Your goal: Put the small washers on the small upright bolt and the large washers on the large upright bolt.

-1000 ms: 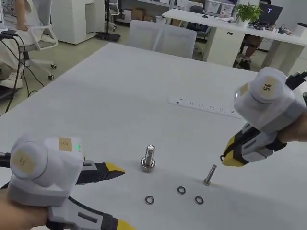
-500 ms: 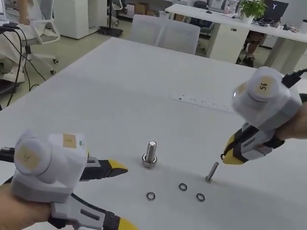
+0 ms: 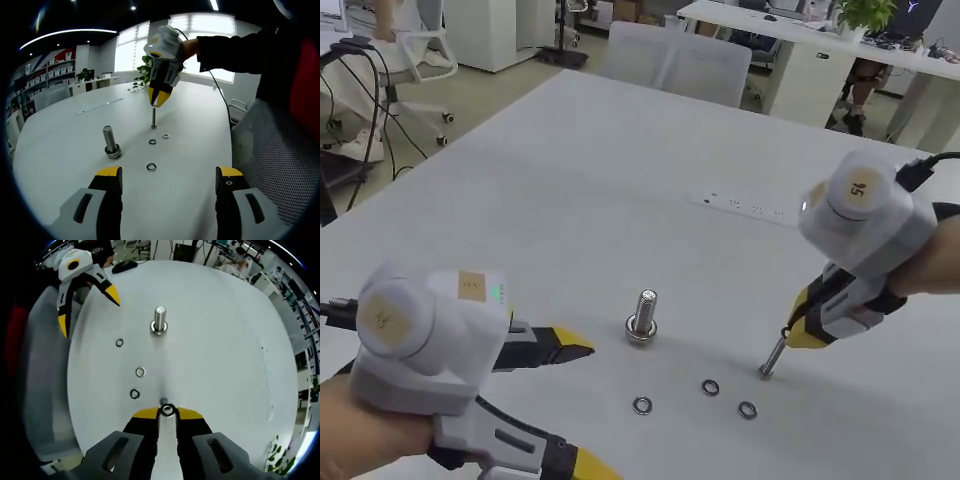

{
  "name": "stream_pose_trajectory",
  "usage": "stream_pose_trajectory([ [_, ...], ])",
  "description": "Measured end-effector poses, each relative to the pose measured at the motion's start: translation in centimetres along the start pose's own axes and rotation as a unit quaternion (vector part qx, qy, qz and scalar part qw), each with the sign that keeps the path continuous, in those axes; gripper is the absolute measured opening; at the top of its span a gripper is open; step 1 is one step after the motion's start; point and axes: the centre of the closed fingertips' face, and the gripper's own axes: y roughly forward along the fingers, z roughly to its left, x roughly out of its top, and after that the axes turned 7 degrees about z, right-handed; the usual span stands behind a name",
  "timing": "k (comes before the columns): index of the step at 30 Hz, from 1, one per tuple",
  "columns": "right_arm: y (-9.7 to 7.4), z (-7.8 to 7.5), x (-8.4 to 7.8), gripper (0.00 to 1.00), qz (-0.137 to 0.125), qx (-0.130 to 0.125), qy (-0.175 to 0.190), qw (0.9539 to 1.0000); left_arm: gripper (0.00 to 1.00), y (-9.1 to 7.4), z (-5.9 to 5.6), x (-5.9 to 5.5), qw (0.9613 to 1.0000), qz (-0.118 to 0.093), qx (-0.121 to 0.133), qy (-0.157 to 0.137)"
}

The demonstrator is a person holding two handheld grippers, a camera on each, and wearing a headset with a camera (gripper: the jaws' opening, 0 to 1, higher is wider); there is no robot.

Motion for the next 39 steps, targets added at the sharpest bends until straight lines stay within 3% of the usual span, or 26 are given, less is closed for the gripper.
stream_pose_trajectory([
  [19, 1.5, 0.5, 0.2, 0.13, 0.000, 0.014, 0.000, 0.9999, 0.75, -0.2, 0.1, -0.5, 1.0000, 0.005, 0.003, -0.006],
  [39, 4.7, 0.8, -0.4, 0.13, 0.003, 0.034, 0.012, 0.9994, 0.74, 0.0, 0.3, -0.6, 0.9999, 0.008, 0.006, -0.012],
])
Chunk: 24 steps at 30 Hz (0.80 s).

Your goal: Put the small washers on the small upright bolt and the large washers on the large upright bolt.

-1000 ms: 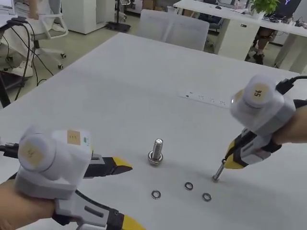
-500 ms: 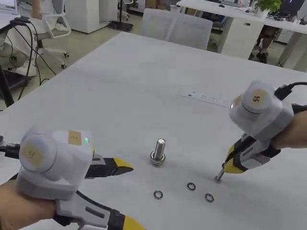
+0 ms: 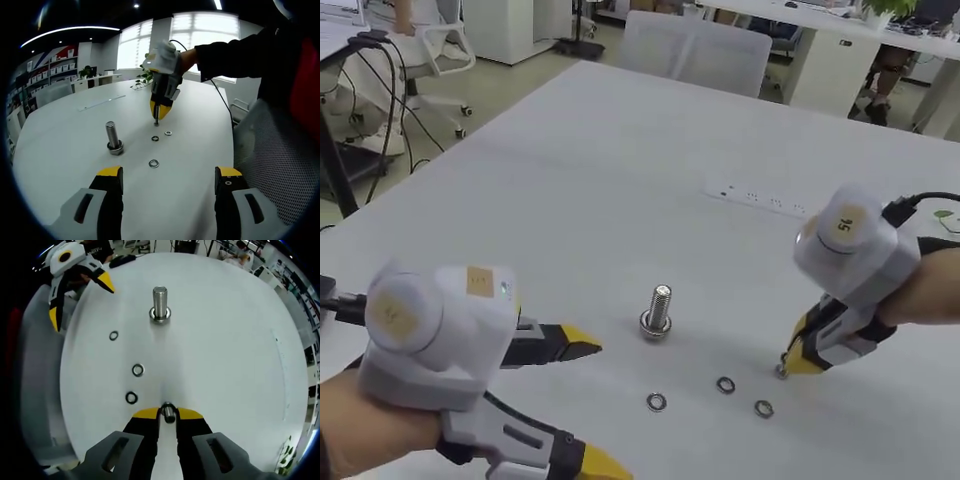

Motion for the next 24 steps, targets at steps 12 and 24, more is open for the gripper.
stream_pose_trajectory([
  [12, 0.9, 0.2, -0.2, 0.14, 0.000, 0.002, 0.004, 1.0000, 0.74, 0.0, 0.0, 0.1, 1.0000, 0.001, 0.003, -0.002],
  [24, 1.6, 0.0, -0.8, 0.15, 0.000, 0.003, 0.013, 0.9999, 0.74, 0.0, 0.1, 0.2, 1.0000, 0.001, 0.004, -0.002],
])
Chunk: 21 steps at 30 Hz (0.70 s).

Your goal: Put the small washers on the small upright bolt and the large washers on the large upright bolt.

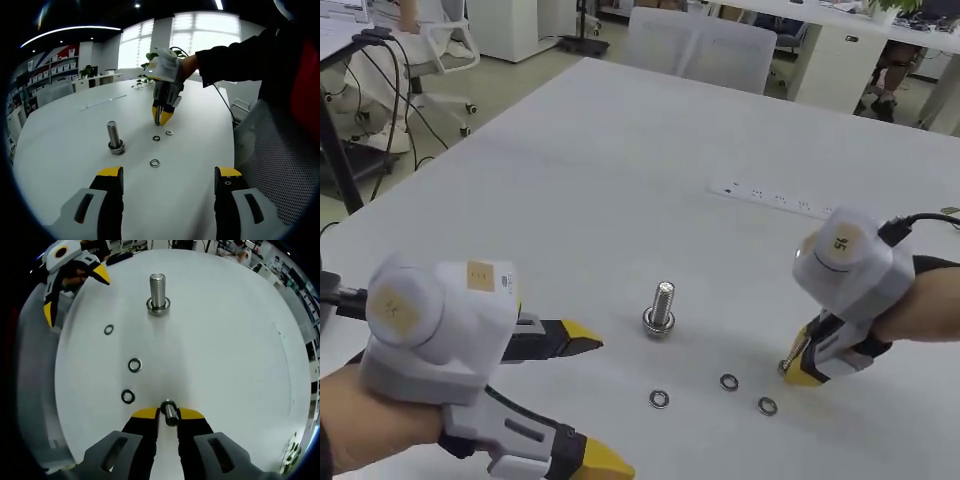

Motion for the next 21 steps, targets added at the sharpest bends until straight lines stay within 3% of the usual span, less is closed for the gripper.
stream_pose_trajectory([
  [13, -0.3, 0.4, -1.7, 0.16, -0.007, 0.003, 0.035, 0.9993, 0.74, 0.1, 0.1, 0.1, 1.0000, 0.000, -0.002, 0.002],
  [21, -0.2, 0.9, -2.4, 0.16, -0.005, 0.004, 0.035, 0.9994, 0.73, 0.2, 0.0, 0.2, 1.0000, -0.001, -0.004, 0.005],
])
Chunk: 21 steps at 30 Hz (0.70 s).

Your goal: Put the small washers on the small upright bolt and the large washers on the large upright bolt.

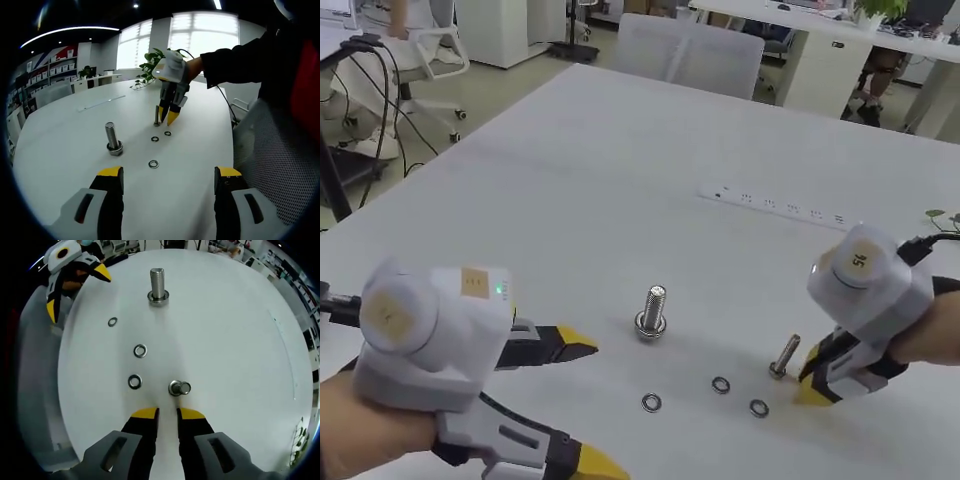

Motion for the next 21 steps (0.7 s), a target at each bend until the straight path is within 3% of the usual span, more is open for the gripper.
stream_pose_trajectory([
  [21, 0.0, 4.0, 0.9, 0.17, 0.004, 0.011, -0.030, 0.9995, 0.73, -0.2, -0.2, 0.4, 1.0000, -0.006, 0.000, 0.005],
])
